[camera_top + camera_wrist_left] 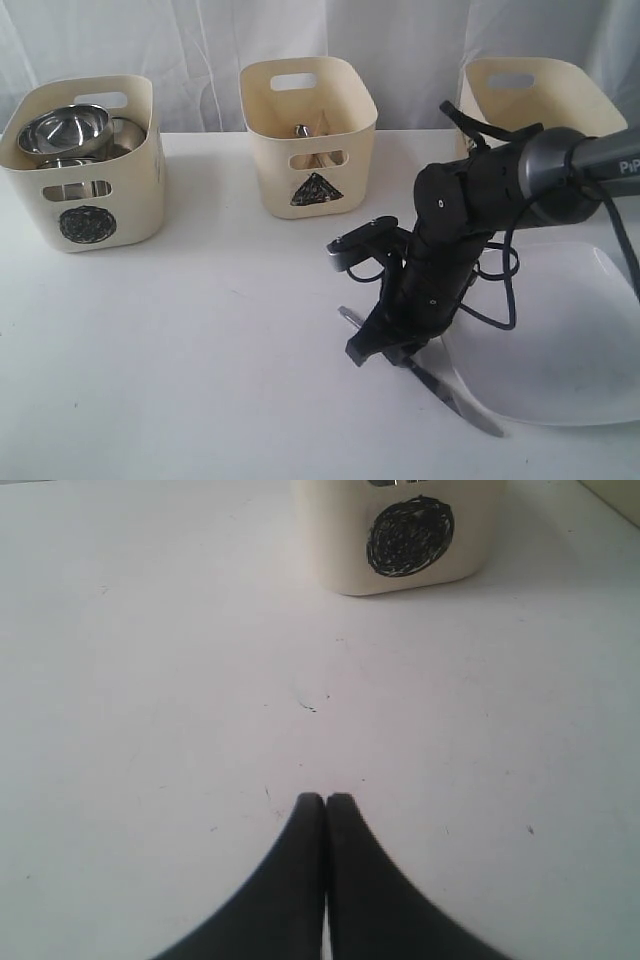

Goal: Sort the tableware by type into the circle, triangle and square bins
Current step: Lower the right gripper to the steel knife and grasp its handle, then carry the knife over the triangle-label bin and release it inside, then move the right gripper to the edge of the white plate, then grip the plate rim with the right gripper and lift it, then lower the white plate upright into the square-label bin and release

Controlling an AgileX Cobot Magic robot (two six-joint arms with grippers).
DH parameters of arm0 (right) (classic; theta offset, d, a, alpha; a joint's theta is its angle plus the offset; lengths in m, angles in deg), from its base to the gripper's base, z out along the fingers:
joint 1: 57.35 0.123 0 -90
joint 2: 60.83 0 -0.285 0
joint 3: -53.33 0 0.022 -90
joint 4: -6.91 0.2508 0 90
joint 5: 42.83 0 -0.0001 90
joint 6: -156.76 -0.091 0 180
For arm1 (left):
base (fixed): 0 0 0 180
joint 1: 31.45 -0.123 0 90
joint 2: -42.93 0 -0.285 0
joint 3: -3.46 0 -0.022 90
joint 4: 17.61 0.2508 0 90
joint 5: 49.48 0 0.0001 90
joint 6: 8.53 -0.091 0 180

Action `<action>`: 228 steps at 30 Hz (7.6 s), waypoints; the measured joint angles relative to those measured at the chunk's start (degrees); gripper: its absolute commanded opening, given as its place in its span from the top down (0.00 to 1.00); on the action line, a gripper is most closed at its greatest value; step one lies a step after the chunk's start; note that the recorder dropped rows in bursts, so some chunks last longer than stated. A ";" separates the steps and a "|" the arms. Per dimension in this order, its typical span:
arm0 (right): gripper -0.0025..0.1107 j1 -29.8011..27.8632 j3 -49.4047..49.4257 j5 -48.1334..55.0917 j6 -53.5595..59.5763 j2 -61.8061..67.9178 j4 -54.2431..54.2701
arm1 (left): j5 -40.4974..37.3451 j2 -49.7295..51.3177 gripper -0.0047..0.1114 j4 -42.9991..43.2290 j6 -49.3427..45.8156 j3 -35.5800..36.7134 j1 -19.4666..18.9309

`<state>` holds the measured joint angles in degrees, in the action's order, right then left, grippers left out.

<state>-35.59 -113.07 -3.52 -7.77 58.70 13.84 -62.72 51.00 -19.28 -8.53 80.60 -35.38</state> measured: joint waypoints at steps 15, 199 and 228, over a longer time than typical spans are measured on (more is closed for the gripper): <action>0.98 0.00 -5.91 4.22 -2.28 0.59 -0.17 | 0.00 0.00 0.95 0.00 0.00 0.00 0.00; 0.98 -62.18 17.14 28.42 37.29 -16.29 60.67 | 0.00 0.00 0.95 0.00 0.00 0.00 0.00; 0.98 -61.37 -23.13 0.97 32.61 -6.72 76.66 | 0.00 0.00 0.95 0.00 0.00 0.00 0.00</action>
<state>-96.97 -136.20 -2.55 24.84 51.98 90.50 -62.72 51.00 -19.28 -8.53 80.60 -35.38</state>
